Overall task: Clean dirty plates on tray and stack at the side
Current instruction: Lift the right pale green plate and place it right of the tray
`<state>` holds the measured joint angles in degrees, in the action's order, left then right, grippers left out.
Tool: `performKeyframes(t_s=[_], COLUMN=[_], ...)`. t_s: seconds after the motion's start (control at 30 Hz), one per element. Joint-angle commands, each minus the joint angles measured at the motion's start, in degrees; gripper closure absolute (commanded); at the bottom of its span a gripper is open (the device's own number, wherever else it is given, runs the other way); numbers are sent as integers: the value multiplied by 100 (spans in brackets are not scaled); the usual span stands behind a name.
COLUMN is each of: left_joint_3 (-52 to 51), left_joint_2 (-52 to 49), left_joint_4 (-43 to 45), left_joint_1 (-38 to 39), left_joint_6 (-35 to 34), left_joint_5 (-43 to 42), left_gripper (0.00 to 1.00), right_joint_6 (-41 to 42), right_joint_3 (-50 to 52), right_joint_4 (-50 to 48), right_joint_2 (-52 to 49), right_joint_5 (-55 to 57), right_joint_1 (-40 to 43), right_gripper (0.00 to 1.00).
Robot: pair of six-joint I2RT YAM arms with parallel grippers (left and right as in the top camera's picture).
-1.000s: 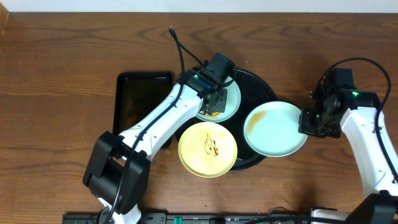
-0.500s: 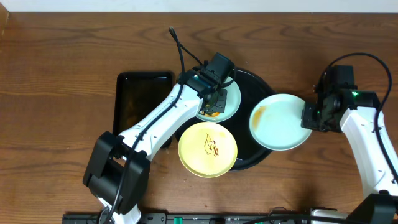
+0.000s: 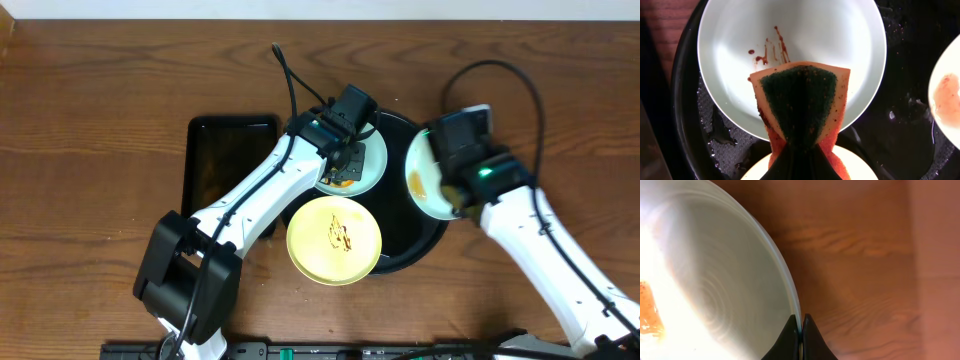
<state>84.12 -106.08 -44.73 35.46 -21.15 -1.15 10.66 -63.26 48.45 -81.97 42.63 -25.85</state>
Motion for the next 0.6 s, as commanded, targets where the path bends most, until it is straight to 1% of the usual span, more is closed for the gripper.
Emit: performKeyframes(t_s=[0.0, 0.17, 0.5, 0.57], left_joint_3=[11, 11, 11, 11], left_joint_2=[31, 33, 31, 33], left_joint_4=[4, 2, 2, 0], left_joint_1=[-4, -4, -4, -4], left_joint_6=[48, 48, 48, 48], left_joint_5=[17, 28, 28, 28], left_gripper=[93, 93, 93, 93], right_joint_6=[-63, -59, 20, 291], right_joint_3=[-72, -72, -72, -72], right_joint_4=[-39, -173, -260, -262], right_joint_2=[96, 96, 96, 96], right_joint_5=[1408, 1864, 1858, 1845], right_joint_1=[-566, -973, -999, -914], right_gripper=[99, 99, 99, 99])
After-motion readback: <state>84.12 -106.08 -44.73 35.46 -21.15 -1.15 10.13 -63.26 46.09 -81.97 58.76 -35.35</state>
